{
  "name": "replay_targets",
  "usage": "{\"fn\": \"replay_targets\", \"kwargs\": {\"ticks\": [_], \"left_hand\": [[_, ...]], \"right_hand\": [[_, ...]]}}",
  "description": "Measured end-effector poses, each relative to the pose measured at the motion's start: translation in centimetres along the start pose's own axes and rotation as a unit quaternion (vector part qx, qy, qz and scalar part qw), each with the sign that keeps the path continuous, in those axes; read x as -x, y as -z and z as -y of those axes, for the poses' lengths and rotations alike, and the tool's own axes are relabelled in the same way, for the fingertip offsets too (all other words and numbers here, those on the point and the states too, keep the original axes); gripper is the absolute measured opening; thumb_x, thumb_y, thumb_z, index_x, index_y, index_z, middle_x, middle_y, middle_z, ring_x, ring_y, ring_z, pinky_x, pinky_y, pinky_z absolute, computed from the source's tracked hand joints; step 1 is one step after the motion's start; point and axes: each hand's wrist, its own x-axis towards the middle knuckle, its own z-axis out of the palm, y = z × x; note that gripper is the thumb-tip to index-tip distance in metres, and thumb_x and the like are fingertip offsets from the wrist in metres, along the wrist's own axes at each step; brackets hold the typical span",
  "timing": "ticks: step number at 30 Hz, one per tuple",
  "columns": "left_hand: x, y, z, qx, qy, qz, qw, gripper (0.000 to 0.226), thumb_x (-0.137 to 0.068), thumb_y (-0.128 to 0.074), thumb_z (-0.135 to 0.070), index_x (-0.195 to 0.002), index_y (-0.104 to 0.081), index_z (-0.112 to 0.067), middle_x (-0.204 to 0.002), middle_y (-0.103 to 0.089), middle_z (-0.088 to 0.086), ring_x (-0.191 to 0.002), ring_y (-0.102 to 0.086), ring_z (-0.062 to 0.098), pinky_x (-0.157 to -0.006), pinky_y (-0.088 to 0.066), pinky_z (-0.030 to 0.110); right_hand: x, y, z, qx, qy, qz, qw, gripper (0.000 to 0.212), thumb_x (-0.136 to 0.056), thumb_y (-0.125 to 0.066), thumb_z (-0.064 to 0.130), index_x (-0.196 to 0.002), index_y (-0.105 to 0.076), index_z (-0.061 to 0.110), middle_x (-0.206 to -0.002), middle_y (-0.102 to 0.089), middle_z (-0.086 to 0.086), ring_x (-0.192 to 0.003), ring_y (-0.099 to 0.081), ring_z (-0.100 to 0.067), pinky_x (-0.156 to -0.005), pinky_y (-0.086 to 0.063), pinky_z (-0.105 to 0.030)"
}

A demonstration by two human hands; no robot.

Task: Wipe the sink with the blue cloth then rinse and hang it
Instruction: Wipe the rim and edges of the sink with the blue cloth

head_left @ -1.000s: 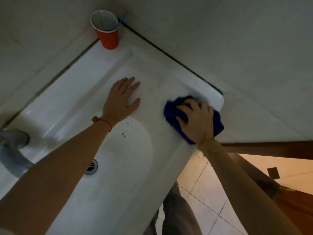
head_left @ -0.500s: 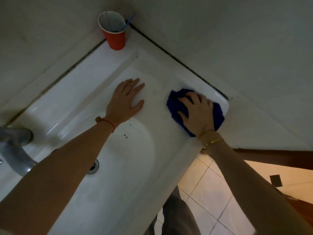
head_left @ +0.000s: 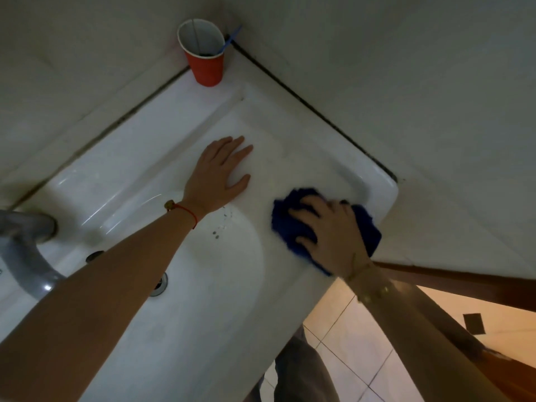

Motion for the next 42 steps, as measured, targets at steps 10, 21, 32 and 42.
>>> {"fn": "replay_targets", "kwargs": {"ticks": [10, 21, 32, 42], "left_hand": [[-0.1, 0.1, -0.1, 0.001, 0.006, 0.008, 1.0, 0.058, -0.098, -0.049, -0.042, -0.151, -0.041, -0.018, -0.158, -0.039, 0.006, -0.145, -0.034, 0.026, -0.123, -0.02, 0.041], [-0.1, 0.1, -0.2, -0.002, 0.012, 0.01, 1.0, 0.058, -0.098, -0.049, -0.042, -0.151, -0.042, -0.018, -0.157, -0.039, 0.006, -0.146, -0.034, 0.026, -0.122, -0.023, 0.045], [-0.2, 0.2, -0.3, 0.001, 0.011, 0.014, 1.0, 0.059, -0.097, -0.05, -0.042, -0.15, -0.043, -0.018, -0.157, -0.04, 0.006, -0.145, -0.035, 0.026, -0.121, -0.025, 0.047], [-0.2, 0.4, -0.4, 0.0, 0.013, 0.016, 1.0, 0.058, -0.096, -0.052, -0.04, -0.15, -0.043, -0.02, -0.157, -0.04, 0.004, -0.145, -0.036, 0.026, -0.12, -0.026, 0.046]], "right_hand": [[-7.8, -2.0, -1.5, -0.005, -0.118, -0.081, 0.99, 0.045, -0.088, -0.05, 0.036, -0.131, -0.056, 0.025, -0.135, -0.053, -0.008, -0.106, -0.052, -0.039, -0.086, -0.043, -0.048], [-8.1, -2.1, -1.1, -0.005, -0.056, -0.071, 0.996, 0.044, -0.089, -0.055, 0.032, -0.131, -0.056, 0.021, -0.136, -0.052, -0.011, -0.104, -0.052, -0.04, -0.08, -0.046, -0.046], [-10.0, 2.1, -2.8, 0.077, -0.046, -0.181, 0.979, 0.05, -0.085, -0.063, 0.023, -0.134, -0.053, 0.021, -0.136, -0.052, -0.012, -0.101, -0.053, -0.04, -0.08, -0.046, -0.047], [-3.1, 2.7, -7.0, 0.097, -0.096, -0.12, 0.983, 0.064, -0.078, -0.075, 0.017, -0.137, -0.05, 0.013, -0.134, -0.052, -0.018, -0.096, -0.054, -0.042, -0.076, -0.048, -0.047]]}}
